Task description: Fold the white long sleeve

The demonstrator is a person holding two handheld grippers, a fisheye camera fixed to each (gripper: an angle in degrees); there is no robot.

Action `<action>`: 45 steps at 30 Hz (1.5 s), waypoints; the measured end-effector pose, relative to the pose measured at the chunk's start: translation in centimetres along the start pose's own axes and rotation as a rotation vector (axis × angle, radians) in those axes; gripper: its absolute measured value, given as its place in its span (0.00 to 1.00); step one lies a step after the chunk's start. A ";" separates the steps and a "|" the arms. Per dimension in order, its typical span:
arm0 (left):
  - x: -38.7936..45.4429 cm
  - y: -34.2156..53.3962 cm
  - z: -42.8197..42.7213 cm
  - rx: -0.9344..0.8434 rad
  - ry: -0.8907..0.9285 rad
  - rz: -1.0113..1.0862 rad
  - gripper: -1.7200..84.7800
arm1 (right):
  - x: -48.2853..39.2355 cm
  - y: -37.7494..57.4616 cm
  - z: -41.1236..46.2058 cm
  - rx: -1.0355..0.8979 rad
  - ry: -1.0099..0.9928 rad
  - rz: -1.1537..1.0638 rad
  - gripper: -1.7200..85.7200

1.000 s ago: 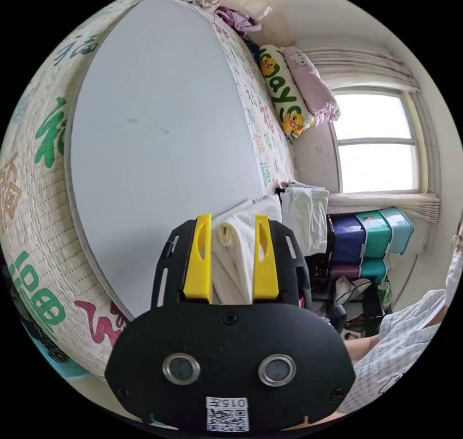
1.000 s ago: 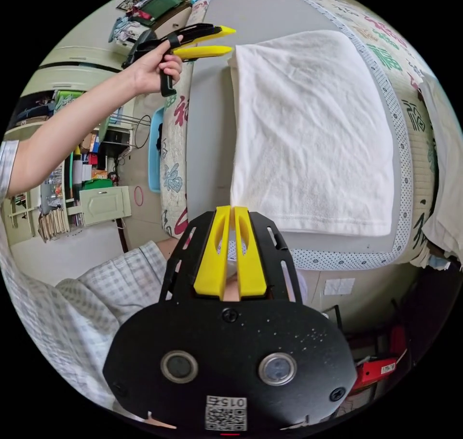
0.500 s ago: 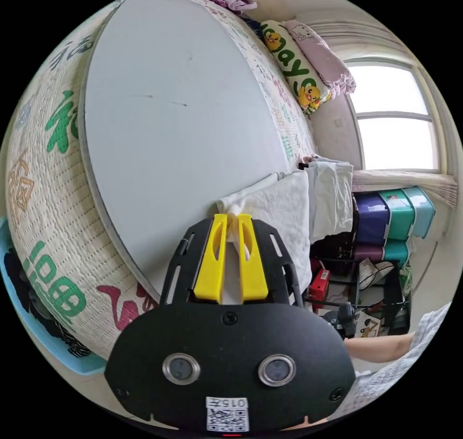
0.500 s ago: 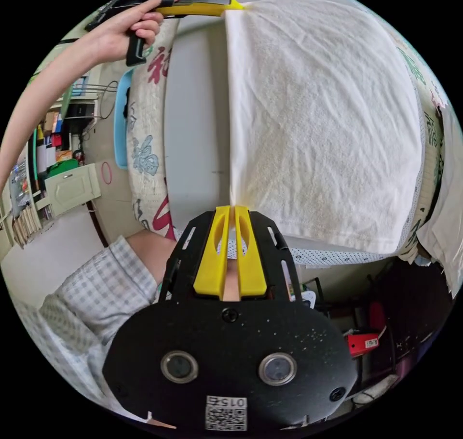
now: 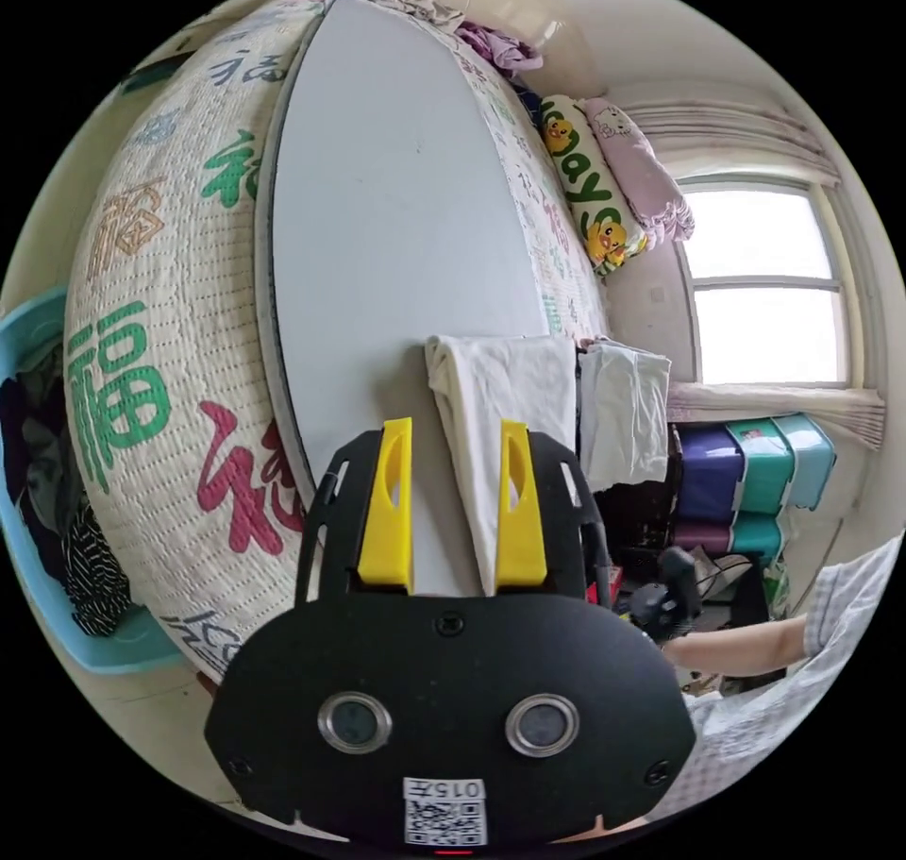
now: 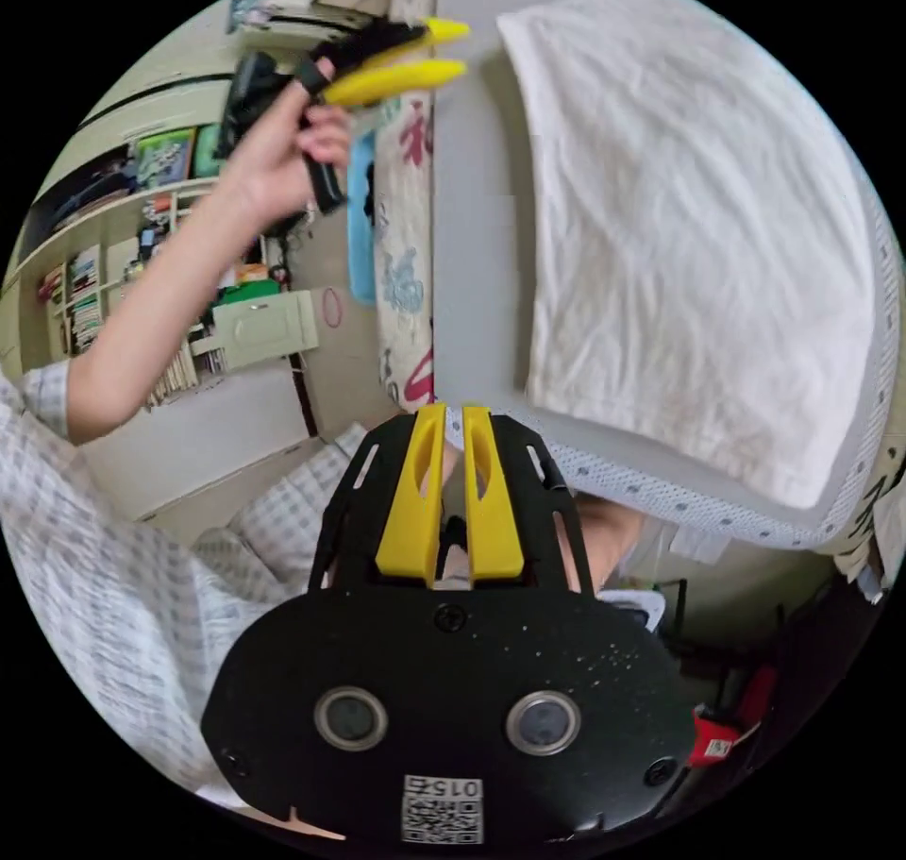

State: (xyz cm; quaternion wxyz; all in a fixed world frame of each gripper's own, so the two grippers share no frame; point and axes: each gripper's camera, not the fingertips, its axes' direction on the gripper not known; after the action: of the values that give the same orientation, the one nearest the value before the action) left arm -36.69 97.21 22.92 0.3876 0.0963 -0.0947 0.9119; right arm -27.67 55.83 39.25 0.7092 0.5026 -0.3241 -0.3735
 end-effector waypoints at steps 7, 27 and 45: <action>0.1 3.4 1.7 0.143 -0.111 -0.022 0.22 | 6.0 -1.6 -16.3 0.387 0.037 -0.028 0.09; -10.3 10.9 -1.1 0.142 0.146 -0.050 0.15 | 4.6 -2.4 -21.5 0.412 -0.253 -0.091 0.18; 1.0 27.6 -19.2 0.175 0.283 0.249 0.10 | -22.0 24.2 -26.7 0.604 -0.158 -0.244 0.12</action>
State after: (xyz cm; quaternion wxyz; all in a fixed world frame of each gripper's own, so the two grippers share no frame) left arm -59.37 83.86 2.00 0.2717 -0.0120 0.0290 0.9619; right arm -11.74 92.44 52.86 0.4508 0.6947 -0.4116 -0.3805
